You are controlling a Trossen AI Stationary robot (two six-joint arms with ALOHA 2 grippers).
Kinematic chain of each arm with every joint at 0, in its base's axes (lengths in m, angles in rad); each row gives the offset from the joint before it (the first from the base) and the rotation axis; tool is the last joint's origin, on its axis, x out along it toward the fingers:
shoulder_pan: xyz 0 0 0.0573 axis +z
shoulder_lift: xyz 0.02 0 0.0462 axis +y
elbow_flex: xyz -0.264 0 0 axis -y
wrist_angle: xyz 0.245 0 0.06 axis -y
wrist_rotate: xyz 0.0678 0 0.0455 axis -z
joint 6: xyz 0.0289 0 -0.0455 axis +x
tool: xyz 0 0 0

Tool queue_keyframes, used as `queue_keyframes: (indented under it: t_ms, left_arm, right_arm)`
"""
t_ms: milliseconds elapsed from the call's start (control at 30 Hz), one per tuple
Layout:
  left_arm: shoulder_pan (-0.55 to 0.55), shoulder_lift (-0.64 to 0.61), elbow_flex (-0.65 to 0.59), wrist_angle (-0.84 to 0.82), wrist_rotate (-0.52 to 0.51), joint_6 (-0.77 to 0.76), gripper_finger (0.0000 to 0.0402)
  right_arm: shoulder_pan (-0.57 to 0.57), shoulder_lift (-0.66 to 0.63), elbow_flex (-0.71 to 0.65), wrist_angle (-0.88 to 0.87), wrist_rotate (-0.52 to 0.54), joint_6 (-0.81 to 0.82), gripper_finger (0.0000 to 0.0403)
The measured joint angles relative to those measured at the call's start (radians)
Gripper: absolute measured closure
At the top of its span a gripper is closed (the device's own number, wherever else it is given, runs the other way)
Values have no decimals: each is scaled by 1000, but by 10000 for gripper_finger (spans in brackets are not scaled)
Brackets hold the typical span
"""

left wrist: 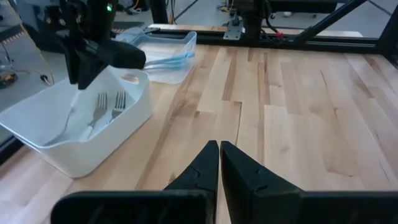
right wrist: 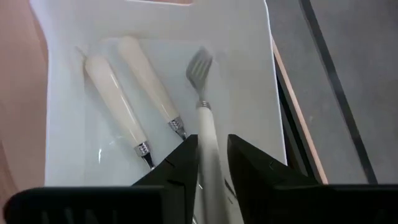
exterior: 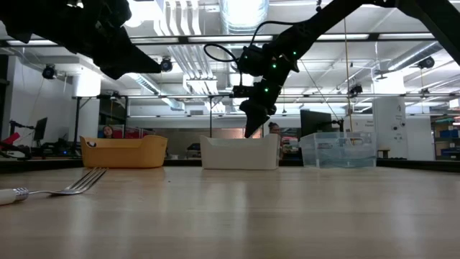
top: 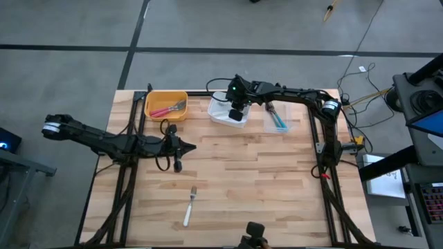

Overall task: Sort silverware by color (type)
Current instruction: Put the white fork into the white bin

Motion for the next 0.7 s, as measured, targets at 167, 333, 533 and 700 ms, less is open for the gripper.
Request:
queue_keyframes:
  t_ms: [167,333,533,700]
  left_arm:
    - [0,20,0,0,0,-33,402]
    - [0,51,0,-9,5,-119,402]
    - [-5,110,0,-133,121,-405,402]
    - [-87,199,16,-247,181,-645,402]
  right_arm:
    - [0,-2,0,4,0,5,311]
    - [6,-36,0,-26,0,40,310]
    - [48,-109,-1,-96,-1,81,310]
    - [107,-177,-3,-142,0,112,310]
